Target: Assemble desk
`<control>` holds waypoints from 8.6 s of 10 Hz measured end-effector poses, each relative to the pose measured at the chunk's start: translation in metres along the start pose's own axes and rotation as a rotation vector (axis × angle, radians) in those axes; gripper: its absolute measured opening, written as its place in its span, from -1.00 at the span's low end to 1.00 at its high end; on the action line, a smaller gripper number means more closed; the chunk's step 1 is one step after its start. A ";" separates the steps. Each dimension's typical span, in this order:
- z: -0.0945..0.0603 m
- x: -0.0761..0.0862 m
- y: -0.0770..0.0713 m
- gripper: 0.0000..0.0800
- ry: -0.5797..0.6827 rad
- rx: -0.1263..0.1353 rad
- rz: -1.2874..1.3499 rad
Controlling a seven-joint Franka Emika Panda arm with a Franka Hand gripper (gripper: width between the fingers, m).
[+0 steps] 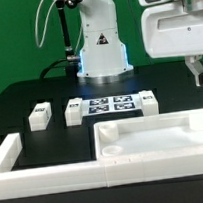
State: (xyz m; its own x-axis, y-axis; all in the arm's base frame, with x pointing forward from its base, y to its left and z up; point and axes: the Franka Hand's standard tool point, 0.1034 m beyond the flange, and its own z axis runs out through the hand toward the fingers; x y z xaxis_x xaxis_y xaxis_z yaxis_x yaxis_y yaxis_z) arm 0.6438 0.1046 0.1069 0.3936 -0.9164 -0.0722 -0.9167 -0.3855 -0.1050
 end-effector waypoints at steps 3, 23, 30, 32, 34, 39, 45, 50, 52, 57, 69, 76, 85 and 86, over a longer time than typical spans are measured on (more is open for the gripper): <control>0.000 0.000 0.001 -0.26 -0.033 0.012 0.349; 0.008 -0.004 0.002 -0.27 -0.004 -0.020 -0.660; 0.009 -0.004 0.001 -0.27 -0.051 0.003 0.420; 0.009 -0.006 0.000 -0.27 -0.052 0.003 0.500; 0.009 -0.005 0.000 -0.27 -0.055 0.003 0.588; 0.009 -0.006 -0.001 0.47 -0.052 0.005 0.619; -0.023 -0.012 -0.008 0.62 -0.061 0.049 0.553; -0.023 -0.013 -0.005 0.62 -0.057 0.054 0.483; -0.026 -0.033 0.018 0.62 -0.060 0.041 0.324; -0.035 -0.048 0.023 0.62 -0.069 0.038 -0.008; 0.026 -0.027 0.131 0.62 -0.093 -0.071 -0.966; 0.039 -0.018 0.168 0.62 -0.331 -0.205 -1.005; 0.052 -0.022 0.198 0.62 -0.786 -0.481 -0.900; 0.054 -0.020 0.195 0.62 -0.768 -0.475 -0.898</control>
Offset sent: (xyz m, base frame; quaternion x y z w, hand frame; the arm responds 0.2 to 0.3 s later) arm -0.0067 0.0014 0.0016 -0.0115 0.0134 0.0857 0.9962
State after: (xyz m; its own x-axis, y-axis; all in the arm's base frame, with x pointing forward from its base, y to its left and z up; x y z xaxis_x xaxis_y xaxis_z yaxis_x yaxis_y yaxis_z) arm 0.4608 0.0540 0.0344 0.6781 -0.0780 -0.7308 -0.1800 -0.9817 -0.0622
